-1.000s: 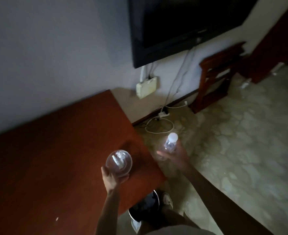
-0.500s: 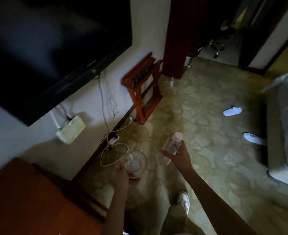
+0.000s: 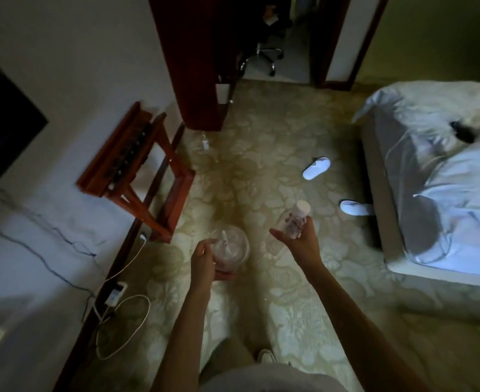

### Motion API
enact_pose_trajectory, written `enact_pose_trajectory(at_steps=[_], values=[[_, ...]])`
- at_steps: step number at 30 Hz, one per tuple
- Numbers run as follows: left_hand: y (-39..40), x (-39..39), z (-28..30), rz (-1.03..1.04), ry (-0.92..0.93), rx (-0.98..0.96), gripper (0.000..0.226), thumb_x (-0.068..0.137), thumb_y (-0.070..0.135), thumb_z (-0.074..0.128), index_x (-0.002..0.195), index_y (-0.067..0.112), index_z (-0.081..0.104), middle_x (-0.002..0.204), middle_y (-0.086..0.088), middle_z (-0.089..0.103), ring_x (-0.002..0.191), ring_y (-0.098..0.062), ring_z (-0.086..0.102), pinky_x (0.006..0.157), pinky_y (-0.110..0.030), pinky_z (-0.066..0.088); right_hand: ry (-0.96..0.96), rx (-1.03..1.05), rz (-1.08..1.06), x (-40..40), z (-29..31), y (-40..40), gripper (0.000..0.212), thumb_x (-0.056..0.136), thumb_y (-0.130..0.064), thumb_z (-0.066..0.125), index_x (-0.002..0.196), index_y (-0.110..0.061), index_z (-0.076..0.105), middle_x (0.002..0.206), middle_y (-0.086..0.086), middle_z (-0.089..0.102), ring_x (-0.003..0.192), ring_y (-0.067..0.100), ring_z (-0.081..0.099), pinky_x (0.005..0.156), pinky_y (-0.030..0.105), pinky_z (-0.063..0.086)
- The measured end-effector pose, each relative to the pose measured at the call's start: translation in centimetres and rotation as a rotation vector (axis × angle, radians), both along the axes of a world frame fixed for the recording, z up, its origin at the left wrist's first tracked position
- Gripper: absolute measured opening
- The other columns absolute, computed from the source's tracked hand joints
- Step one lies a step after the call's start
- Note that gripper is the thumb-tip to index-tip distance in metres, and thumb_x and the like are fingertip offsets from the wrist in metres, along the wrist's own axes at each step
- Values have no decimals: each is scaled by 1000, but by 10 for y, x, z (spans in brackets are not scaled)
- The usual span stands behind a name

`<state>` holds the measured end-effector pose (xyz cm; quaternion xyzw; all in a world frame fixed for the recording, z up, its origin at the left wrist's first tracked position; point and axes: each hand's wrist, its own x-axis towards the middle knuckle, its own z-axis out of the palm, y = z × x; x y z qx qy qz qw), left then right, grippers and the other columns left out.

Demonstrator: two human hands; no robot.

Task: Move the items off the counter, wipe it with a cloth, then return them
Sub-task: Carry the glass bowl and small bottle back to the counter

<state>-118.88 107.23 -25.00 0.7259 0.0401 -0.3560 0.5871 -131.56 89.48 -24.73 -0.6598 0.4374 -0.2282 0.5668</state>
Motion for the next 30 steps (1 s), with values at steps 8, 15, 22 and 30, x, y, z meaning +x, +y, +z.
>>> enact_pose_trajectory(at_steps=[8,15,22,30], values=[[-132,119,-32,-77,13,88,31,104,26,34,111,20,64,103,-23,66,74,-45,72,56,-46,61,73,67,-16,91,-40,-107,77,66,-33,85,129,-19,44,123,-3,58,113,15,57,96,36,49],[-272,266,-27,-214,14,72,34,105,29,33,126,14,55,90,-18,69,61,-39,70,46,-36,58,122,12,-99,219,-31,-243,76,67,-35,84,128,-20,42,120,-5,56,109,15,57,97,39,49],[-432,389,-11,-261,0,31,38,105,35,35,136,17,47,109,-27,64,51,-34,68,42,-36,57,113,-33,-221,305,-21,-377,78,70,-34,82,134,-19,40,130,5,57,118,24,57,100,46,48],[-622,466,-42,-286,81,89,36,106,31,29,131,17,52,74,-15,67,45,-29,66,43,-31,56,184,108,-192,399,-77,-569,82,66,-46,81,133,-22,39,132,1,56,118,22,57,99,45,49]])
